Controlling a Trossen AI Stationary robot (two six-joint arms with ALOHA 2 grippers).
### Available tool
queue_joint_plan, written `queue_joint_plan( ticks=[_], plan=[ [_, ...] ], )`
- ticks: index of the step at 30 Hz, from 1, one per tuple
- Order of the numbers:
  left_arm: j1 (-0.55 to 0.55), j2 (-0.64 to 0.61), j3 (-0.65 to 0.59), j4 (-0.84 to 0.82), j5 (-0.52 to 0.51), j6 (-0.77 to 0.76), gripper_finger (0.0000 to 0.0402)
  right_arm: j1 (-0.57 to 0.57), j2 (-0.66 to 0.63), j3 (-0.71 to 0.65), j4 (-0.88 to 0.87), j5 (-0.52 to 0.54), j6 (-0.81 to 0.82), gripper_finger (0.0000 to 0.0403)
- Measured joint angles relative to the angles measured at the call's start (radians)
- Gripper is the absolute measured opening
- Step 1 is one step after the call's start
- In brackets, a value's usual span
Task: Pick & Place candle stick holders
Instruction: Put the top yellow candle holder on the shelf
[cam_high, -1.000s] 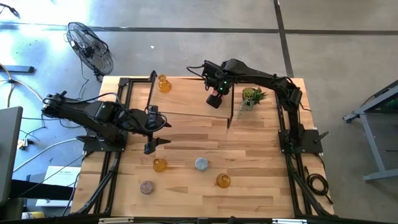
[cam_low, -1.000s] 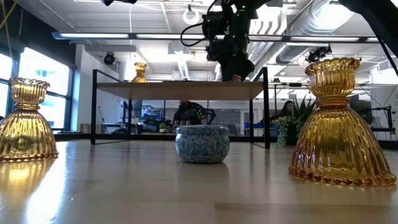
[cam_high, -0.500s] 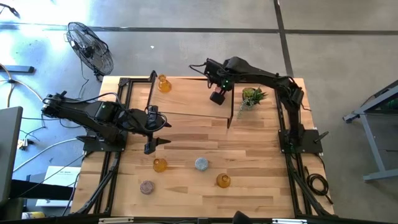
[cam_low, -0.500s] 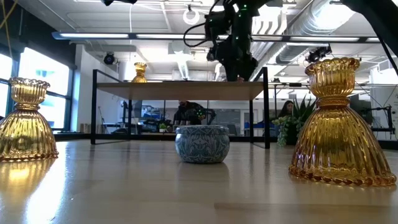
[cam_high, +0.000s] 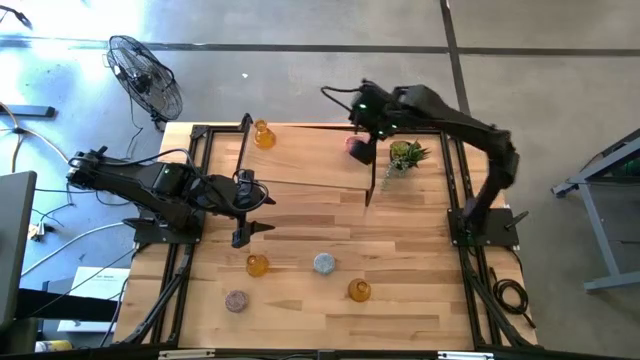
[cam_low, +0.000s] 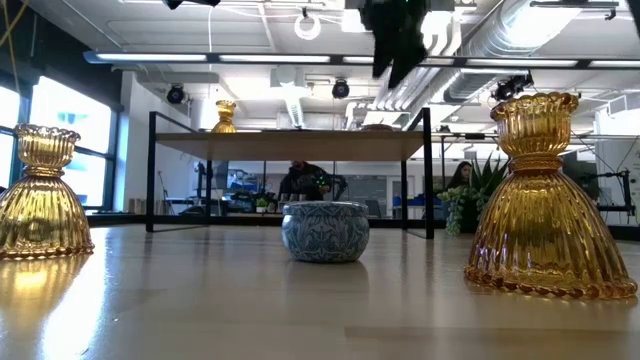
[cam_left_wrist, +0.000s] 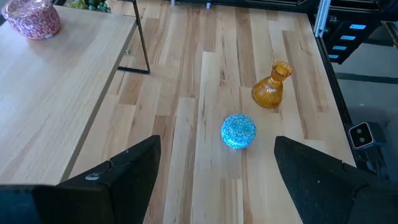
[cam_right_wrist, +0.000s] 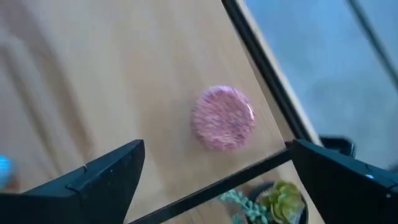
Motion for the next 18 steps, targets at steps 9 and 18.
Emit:
queue_joint_plan(
  ticks=[9, 18],
  plan=[
    [0.0, 0.0, 0.0, 0.0, 0.0, -0.003, 0.0309, 0.332, -0.211, 0.0, 0.043, 0.108, 0.027, 0.0398],
    [0.0, 0.0, 0.0, 0.001, 0.0, 0.0, 0.0309, 0.697, -0.196, 0.0, -0.014, 0.479, 0.248, 0.0398]
  ],
)
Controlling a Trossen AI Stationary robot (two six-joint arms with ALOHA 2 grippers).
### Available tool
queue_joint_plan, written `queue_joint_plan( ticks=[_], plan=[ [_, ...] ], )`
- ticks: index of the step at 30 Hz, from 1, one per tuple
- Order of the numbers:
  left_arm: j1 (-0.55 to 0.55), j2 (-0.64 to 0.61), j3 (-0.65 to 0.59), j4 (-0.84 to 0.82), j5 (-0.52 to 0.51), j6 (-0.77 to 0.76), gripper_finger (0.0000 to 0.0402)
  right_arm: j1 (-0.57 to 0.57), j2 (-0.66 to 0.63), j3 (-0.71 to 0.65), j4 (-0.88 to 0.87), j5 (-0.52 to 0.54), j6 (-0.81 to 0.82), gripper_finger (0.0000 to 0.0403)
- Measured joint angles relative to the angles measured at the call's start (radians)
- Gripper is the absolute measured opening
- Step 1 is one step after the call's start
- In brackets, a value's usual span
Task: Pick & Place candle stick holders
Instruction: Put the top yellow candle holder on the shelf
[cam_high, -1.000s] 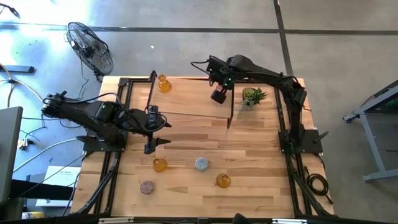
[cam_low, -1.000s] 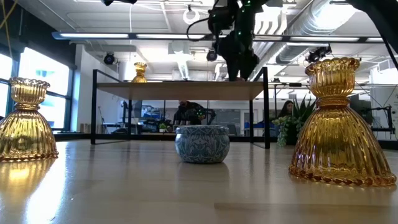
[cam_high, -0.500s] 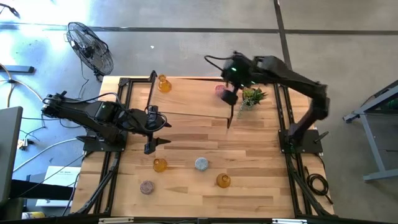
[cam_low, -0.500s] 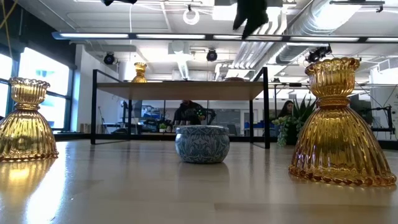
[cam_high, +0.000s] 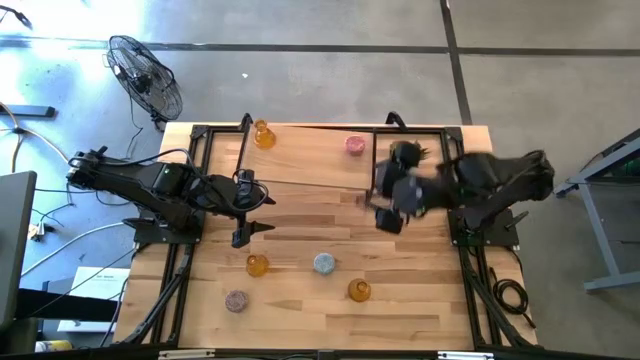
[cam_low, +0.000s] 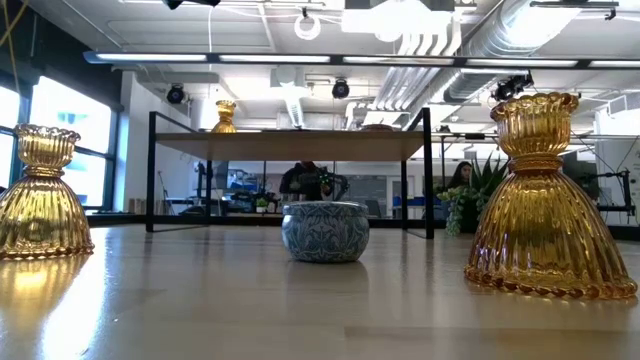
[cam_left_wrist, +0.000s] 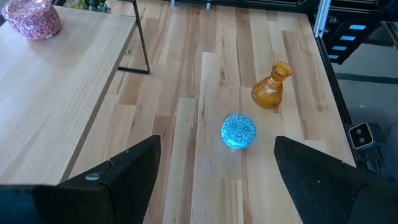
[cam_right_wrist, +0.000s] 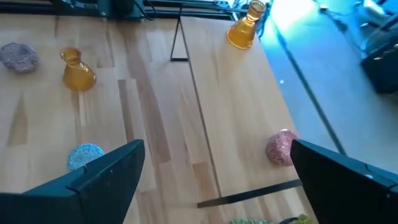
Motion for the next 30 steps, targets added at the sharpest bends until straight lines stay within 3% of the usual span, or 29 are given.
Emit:
queue_joint_plan(
  ticks=[5, 10, 15, 17, 30],
  plan=[
    [0.0, 0.0, 0.0, 0.011, -0.009, -0.006, 0.0309, 0.1, 0.051, 0.0, -0.03, 0.137, 0.103, 0.0398],
    [0.0, 0.009, 0.001, 0.025, -0.012, -0.122, 0.0309, 0.151, 0.09, 0.0, -0.059, 0.18, 0.18, 0.0396],
    [-0.002, 0.031, 0.001, -0.038, 0.211, -0.13, 0.0309, 0.182, 0.103, 0.0, -0.069, 0.186, 0.222, 0.0395],
    [-0.021, 0.05, 0.001, -0.092, 0.243, -0.142, 0.0309, 0.192, 0.104, 0.0, -0.074, 0.203, 0.24, 0.0395],
    [-0.302, 0.152, 0.0, -0.322, -0.04, -0.254, 0.0309, 0.294, 0.107, -0.008, -0.103, 0.28, 0.381, 0.0395]
  ],
)
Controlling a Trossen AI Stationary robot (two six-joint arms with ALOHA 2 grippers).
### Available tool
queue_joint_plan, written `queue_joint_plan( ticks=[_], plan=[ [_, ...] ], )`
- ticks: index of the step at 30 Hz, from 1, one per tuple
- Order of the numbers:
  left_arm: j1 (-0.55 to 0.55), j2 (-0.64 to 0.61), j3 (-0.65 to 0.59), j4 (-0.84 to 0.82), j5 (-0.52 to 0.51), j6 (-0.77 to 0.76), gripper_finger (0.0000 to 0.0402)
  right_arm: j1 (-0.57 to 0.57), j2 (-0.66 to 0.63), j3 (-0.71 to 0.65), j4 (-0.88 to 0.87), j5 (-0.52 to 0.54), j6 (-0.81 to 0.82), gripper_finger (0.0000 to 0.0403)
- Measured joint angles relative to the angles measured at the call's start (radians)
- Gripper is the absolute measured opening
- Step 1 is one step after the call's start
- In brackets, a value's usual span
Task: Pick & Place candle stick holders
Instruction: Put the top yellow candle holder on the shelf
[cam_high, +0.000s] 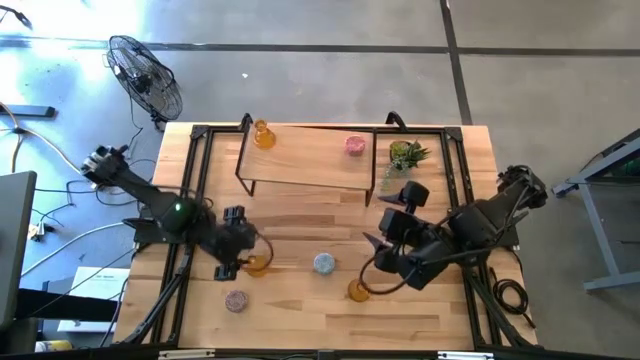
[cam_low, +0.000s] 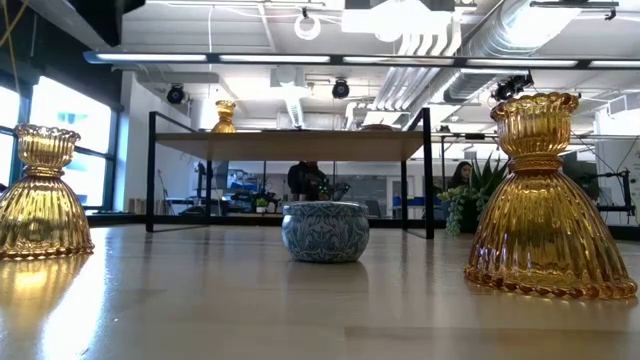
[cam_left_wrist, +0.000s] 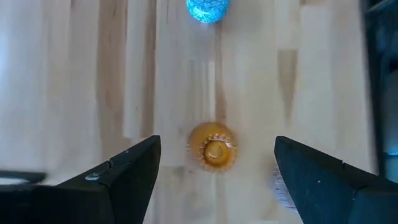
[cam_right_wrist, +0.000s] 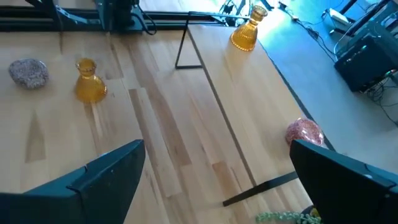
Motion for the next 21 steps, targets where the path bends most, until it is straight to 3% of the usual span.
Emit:
queue_joint_plan(
  ticks=[4, 12, 21],
  plan=[
    [-0.07, 0.059, 0.0, -0.069, -0.096, 0.027, 0.0309, 0.015, 0.001, -0.056, 0.045, 0.008, 0.004, 0.0395],
    [-0.091, 0.176, 0.0, -0.068, -0.068, 0.069, 0.0309, 0.014, 0.003, -0.206, 0.202, -0.057, 0.004, 0.0395],
    [-0.091, 0.243, 0.0, -0.071, -0.022, -0.025, 0.0309, 0.015, 0.003, -0.289, 0.356, -0.168, -0.007, 0.0395]
  ],
)
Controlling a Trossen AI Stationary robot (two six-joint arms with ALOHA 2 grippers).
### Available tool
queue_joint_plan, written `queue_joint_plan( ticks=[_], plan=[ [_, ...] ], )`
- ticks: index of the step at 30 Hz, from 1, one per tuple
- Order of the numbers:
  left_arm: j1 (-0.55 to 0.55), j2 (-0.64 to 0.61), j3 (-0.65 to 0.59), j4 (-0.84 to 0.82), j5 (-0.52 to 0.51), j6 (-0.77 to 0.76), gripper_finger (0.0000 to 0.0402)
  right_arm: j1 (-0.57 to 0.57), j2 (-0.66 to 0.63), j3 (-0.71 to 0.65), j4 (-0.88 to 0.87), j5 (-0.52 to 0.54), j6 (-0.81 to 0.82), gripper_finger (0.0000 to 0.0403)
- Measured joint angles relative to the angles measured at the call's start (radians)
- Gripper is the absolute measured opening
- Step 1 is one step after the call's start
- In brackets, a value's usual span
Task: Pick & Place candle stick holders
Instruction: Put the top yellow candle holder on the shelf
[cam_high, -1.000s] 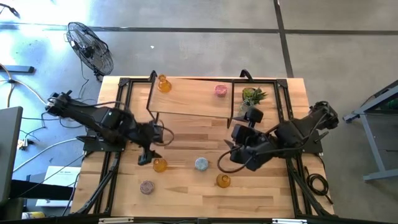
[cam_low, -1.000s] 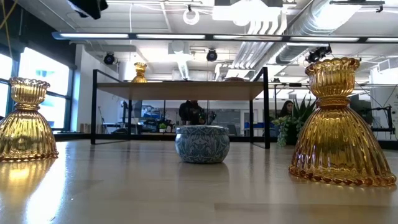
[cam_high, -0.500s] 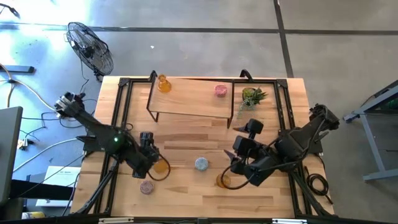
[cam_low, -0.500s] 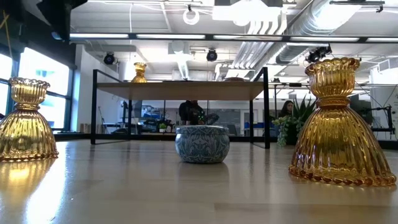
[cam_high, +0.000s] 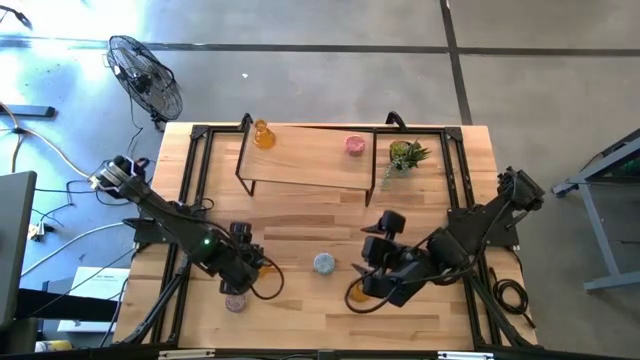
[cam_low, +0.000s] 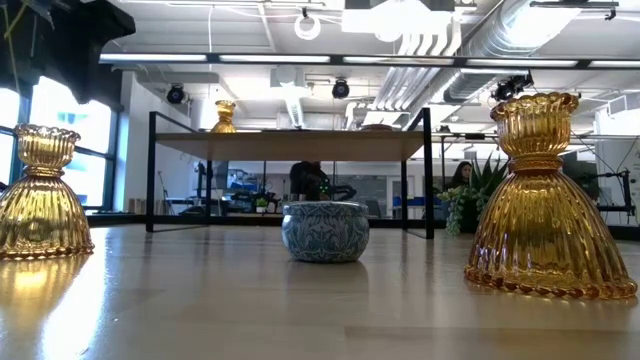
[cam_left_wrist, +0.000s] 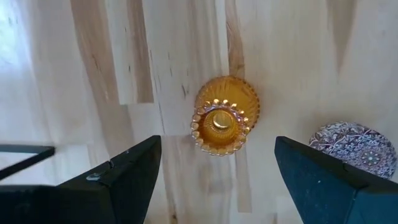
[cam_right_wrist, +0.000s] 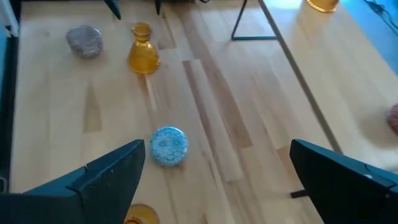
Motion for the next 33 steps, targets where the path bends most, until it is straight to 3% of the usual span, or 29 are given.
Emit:
queue_joint_plan(
  ticks=[9, 24, 33],
  plan=[
    [0.001, 0.039, 0.0, 0.0, 0.013, -0.138, 0.0309, 0.01, 0.0, -0.015, 0.086, -0.032, -0.012, 0.0395],
    [0.007, 0.064, 0.0, 0.018, -0.014, -0.093, 0.0309, 0.057, 0.0, -0.015, 0.171, -0.034, -0.019, 0.0395],
    [0.119, 0.064, -0.08, 0.092, 0.104, -0.049, 0.0309, 0.059, 0.0, -0.015, 0.177, -0.04, -0.019, 0.0395]
  ],
)
